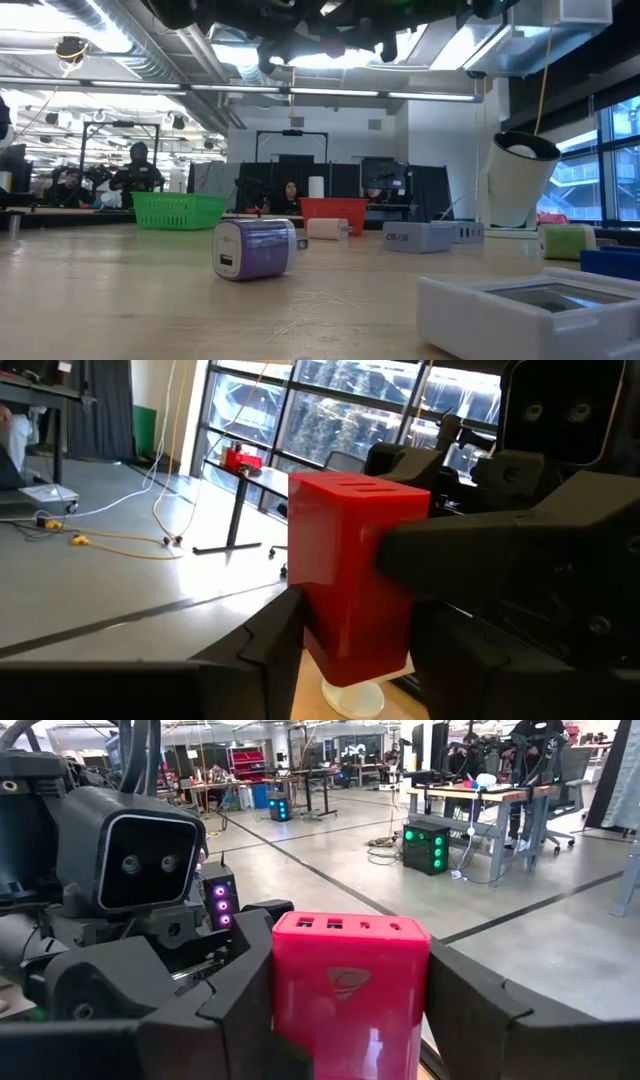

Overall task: Pick & Place Office items
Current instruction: Put the top red charger adapter into the green bin

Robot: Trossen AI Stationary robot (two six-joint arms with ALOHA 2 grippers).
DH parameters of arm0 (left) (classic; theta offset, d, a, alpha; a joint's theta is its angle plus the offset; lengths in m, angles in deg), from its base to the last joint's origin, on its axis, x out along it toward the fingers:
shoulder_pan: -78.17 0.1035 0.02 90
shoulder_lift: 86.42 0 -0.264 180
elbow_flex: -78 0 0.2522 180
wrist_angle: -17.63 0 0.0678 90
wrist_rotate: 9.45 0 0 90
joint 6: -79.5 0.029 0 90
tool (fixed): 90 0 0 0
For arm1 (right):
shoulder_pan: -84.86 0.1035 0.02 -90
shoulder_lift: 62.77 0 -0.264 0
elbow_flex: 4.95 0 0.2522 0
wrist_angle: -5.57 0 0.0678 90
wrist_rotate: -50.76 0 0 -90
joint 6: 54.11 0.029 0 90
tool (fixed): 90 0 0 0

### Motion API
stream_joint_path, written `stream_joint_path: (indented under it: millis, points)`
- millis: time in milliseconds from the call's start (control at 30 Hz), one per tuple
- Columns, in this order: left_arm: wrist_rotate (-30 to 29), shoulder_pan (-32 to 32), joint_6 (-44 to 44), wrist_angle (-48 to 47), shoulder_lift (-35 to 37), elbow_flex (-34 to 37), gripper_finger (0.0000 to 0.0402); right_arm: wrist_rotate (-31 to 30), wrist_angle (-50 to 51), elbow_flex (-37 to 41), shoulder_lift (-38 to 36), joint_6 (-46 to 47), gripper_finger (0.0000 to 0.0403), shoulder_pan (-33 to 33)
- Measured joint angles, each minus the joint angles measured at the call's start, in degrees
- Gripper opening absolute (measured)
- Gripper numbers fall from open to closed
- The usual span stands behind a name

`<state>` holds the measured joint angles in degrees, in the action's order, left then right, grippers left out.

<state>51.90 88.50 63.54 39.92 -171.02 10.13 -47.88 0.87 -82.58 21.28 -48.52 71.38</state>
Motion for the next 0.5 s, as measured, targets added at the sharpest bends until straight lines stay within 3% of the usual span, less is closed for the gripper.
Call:
stream_joint_path:
  millis: [100, 233, 400, 500]
  points:
    - [0.77, -0.02, 0.00, -0.06, 0.00, 0.00, 0.0160, -0.42, 0.15, 0.00, 0.00, -0.78, 0.0217, 0.00]
    - [4.96, 0.09, -1.20, -1.63, 0.01, 0.01, 0.0200, -1.70, 4.12, -0.02, -1.20, -5.53, 0.0216, -0.04]
    - [10.28, 0.44, -11.68, -11.77, 1.17, 0.00, 0.0253, -2.75, 18.20, 0.05, -3.49, -10.87, 0.0216, -1.12]
    - [17.23, 1.56, -19.05, -17.56, 1.51, -0.15, 0.0270, -3.14, 28.28, 0.07, -4.16, -12.11, 0.0216, -1.55]
